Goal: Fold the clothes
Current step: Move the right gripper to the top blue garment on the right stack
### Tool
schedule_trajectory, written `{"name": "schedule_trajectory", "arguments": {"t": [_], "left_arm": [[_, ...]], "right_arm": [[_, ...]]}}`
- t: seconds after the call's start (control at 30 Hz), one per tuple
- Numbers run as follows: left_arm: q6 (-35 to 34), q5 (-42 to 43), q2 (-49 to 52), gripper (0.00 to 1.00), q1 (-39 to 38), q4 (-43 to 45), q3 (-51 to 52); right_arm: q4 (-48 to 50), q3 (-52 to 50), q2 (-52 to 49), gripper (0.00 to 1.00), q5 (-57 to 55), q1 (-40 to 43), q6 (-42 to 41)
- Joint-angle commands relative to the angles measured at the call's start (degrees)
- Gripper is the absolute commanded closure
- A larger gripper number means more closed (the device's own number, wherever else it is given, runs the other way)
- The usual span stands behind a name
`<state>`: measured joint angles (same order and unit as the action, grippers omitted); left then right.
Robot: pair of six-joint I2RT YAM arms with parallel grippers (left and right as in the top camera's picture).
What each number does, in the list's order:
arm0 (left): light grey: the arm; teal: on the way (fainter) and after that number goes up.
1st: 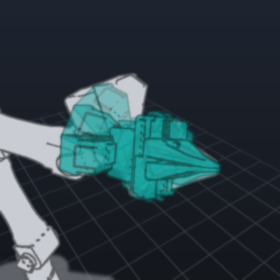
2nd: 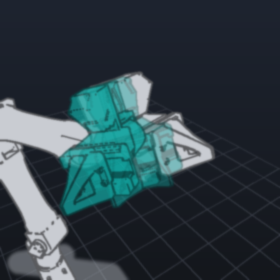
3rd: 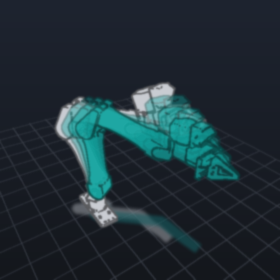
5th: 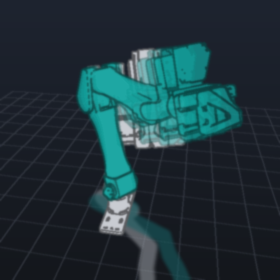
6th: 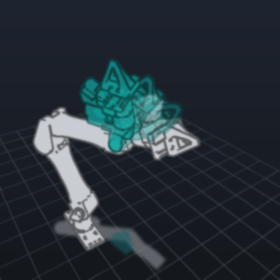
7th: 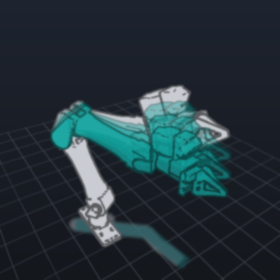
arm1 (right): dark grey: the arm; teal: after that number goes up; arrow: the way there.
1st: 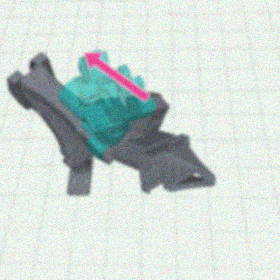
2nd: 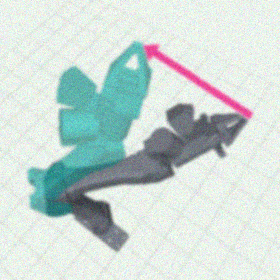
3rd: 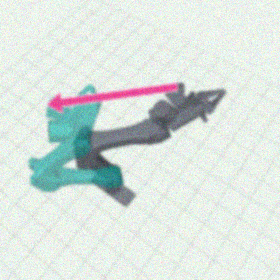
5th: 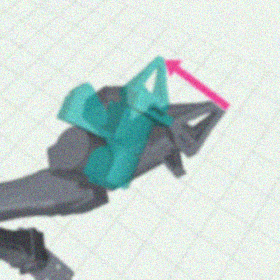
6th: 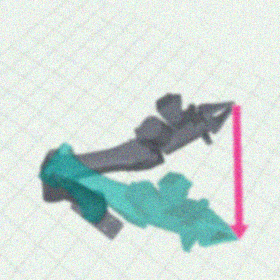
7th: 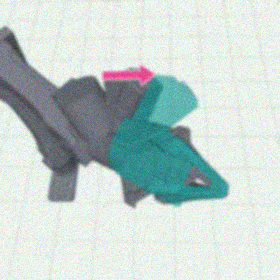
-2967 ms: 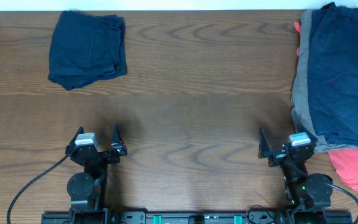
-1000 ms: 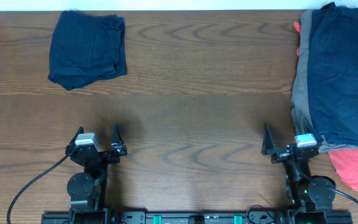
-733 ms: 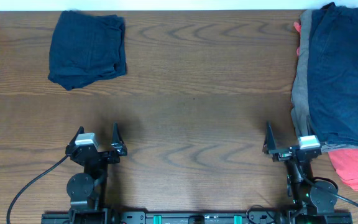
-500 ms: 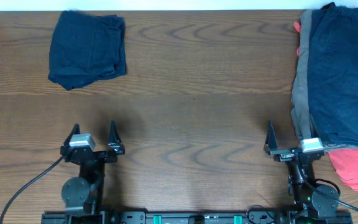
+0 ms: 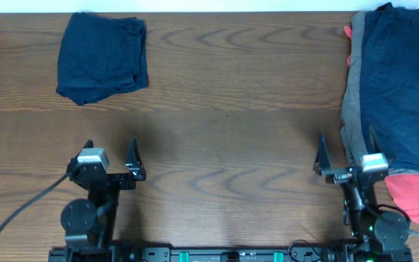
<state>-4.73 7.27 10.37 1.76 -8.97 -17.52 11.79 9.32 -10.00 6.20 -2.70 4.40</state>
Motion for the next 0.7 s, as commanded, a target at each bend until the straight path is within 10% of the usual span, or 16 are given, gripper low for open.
{"name": "schedule_trajectory", "arguments": {"t": [0.0,0.67], "left_arm": [[-0.48,1.18,5.29,0.02,-0.24,-1.68,-5.70],[-0.52,2.89,36.59,0.02,-0.24,-24.28,-34.32]], "right_arm": [[0.20,6.08,-6.73,0.01,1.62,0.44,-0.68],[-24.06,43.95,-53.40,0.01,12.33,0.44,0.00]]}}
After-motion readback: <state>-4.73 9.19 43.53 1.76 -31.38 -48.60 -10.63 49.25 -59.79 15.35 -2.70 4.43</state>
